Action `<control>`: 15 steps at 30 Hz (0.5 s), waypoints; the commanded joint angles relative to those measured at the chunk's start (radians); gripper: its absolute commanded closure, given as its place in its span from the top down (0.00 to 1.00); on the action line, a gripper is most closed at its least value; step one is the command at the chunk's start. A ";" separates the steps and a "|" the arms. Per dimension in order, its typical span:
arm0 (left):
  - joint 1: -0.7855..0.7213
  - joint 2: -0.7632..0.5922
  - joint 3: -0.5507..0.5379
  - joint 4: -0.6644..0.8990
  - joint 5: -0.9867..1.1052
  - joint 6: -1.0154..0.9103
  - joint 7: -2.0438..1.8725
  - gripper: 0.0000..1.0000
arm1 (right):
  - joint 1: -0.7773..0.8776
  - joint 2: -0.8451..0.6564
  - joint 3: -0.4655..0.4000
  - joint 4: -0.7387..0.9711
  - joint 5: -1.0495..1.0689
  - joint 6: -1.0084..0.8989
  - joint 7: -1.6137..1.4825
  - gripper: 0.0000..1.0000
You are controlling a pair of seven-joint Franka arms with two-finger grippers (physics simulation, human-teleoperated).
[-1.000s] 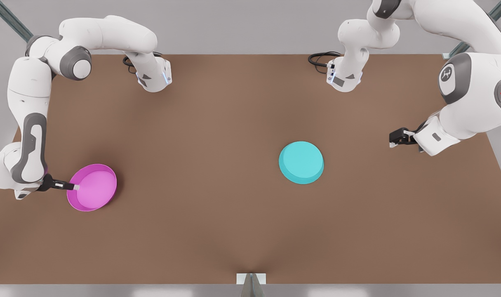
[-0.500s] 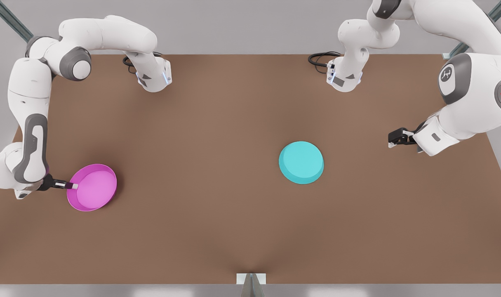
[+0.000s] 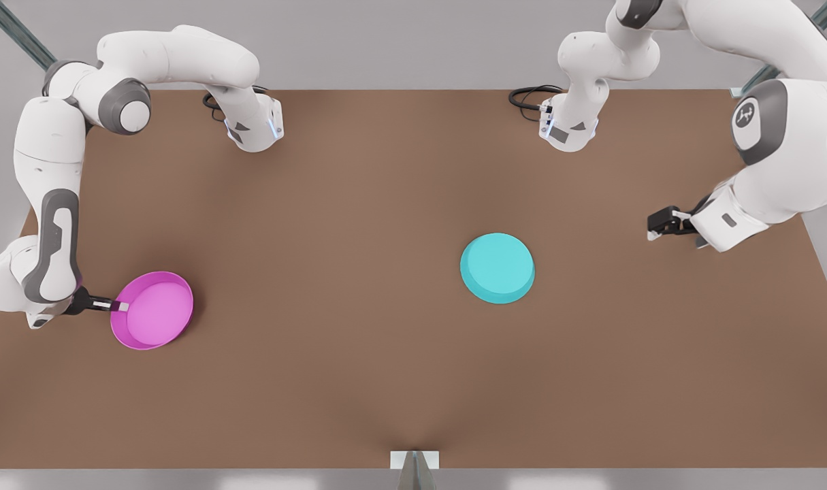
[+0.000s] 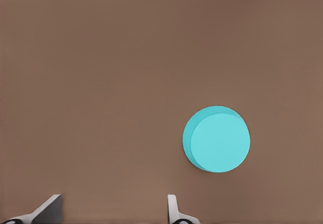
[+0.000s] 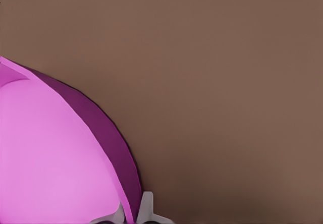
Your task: Flip the blue plate over with the left arm, and stack the pink plate on top of the blue plate with the right arm
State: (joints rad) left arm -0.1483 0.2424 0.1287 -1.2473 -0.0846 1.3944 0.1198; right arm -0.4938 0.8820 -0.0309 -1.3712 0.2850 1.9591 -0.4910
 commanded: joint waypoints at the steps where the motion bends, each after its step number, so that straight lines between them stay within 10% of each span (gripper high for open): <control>1: 0.000 -0.002 0.000 0.000 0.002 0.000 -0.002 1.00 | 0.000 0.000 0.000 0.000 -0.009 0.003 -0.001 0.21; 15: 0.000 -0.012 0.046 -0.026 0.002 0.052 0.001 1.00 | 0.012 -0.044 0.016 -0.002 0.005 -0.014 0.002 0.21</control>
State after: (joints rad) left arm -0.1492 0.2302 0.1803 -1.2720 -0.0820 1.4480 0.1212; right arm -0.4803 0.8364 -0.0144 -1.3728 0.2973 1.9439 -0.4921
